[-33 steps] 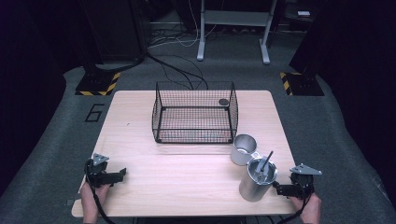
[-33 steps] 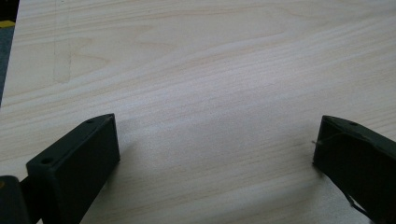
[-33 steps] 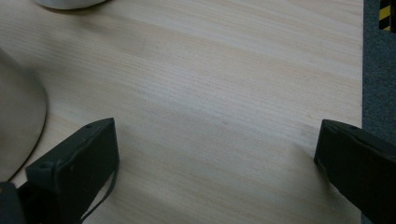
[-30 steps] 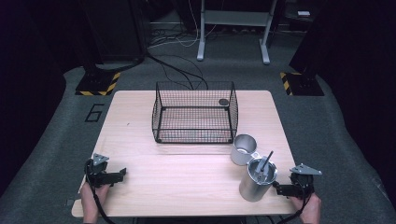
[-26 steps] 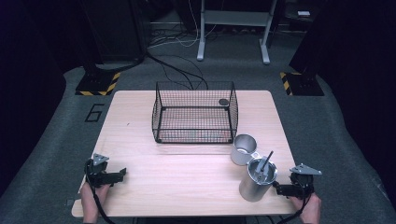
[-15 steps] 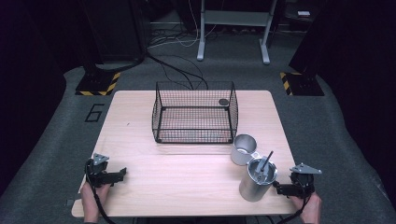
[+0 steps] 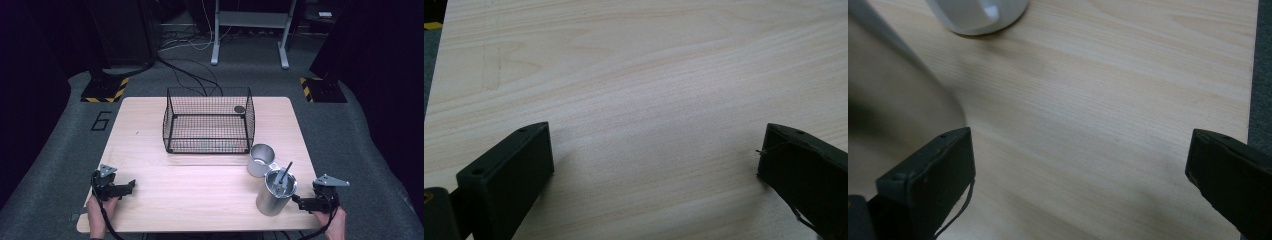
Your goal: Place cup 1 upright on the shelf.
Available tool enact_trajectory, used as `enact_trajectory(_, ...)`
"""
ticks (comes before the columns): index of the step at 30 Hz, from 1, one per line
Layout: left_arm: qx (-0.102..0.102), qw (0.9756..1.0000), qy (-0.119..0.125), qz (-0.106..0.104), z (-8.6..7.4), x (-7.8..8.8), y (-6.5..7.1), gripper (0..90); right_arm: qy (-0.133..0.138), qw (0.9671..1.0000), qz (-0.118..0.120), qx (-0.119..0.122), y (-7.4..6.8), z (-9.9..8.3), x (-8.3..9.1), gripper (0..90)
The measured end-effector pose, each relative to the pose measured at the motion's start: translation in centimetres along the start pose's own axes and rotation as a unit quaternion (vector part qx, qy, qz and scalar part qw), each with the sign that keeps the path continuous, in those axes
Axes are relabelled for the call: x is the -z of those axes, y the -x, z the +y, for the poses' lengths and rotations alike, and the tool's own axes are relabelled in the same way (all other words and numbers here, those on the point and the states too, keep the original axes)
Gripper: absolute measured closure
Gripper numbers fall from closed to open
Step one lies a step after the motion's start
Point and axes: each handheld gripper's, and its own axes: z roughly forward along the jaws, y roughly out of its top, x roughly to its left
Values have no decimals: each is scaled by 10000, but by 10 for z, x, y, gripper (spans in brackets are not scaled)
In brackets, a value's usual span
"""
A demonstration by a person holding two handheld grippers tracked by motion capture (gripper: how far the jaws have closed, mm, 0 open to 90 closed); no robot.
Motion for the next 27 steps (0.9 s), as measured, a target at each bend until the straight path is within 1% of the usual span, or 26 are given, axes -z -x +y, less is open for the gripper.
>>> enact_trajectory(2, -3, 10000, -1, 1, 0, 0, 0, 10, -9, 9999, 10, 105, -2, 2, 5, 0)
enact_trajectory(3, -2, 10000, -12, -1, 0, 0, 0, 10, 26, 10000, 23, 49, -4, 3, 7, 0)
enact_trajectory(4, -3, 10000, -12, -4, 0, 0, 0, 10, 33, 9999, 75, 90, -4, 3, 10, 0)
enact_trajectory(6, -3, 10000, -11, -4, 0, 0, 0, 10, 48, 9999, 128, 88, -5, 4, 14, 0)
enact_trajectory(7, -2, 10000, -11, -4, 0, 0, 0, 10, 89, 9998, 190, 24, -7, 5, 18, 0)
enact_trajectory(8, -2, 10000, -11, -4, 0, 0, 0, 10, 89, 9998, 190, 24, -7, 5, 18, 0)
enact_trajectory(9, -3, 10000, -11, -3, 0, 0, 0, 10, 102, 9996, 240, 118, -10, 6, 22, 0)
enact_trajectory(10, -3, 10000, -11, -3, 0, 0, 0, 10, 102, 9996, 240, 118, -10, 6, 22, 0)
enact_trajectory(12, -3, 10000, -11, -3, 0, 0, 0, 10, 158, 9993, 322, 138, -13, 8, 27, 0)
enact_trajectory(13, -4, 10000, -10, -2, 0, 0, 0, 10, 201, 9989, 395, 166, -16, 10, 33, 0)
enact_trajectory(14, -4, 10000, -10, -2, 0, 0, 0, 11, 201, 9989, 395, 166, -16, 10, 33, 0)
enact_trajectory(18, -3, 10000, -10, -2, 0, 0, 0, 11, 285, 9980, 487, 271, -24, 13, 47, 0)
enact_trajectory(19, -2, 10000, -11, -4, 0, 0, 0, 11, 322, 9974, 554, 337, -29, 15, 54, 0)
enact_trajectory(21, -5, 10000, -7, -7, 0, 0, 0, 11, 388, 9966, 621, 372, -34, 17, 59, 0)
enact_trajectory(22, -5, 10000, -7, -7, 0, 0, 0, 11, 388, 9966, 621, 372, -34, 17, 59, 0)
enact_trajectory(24, 0, 10000, -9, -2, 0, 0, 0, 11, 463, 9955, 695, 452, -42, 21, 65, 0)
enact_trajectory(26, 1, 10000, -10, 0, 0, 0, 0, 11, 488, 9950, 722, 478, -44, 22, 66, 0)
enact_trajectory(27, 10, 10000, -3, 0, 0, 0, 0, 11, 500, 9938, 843, 529, -48, 23, 68, 0)
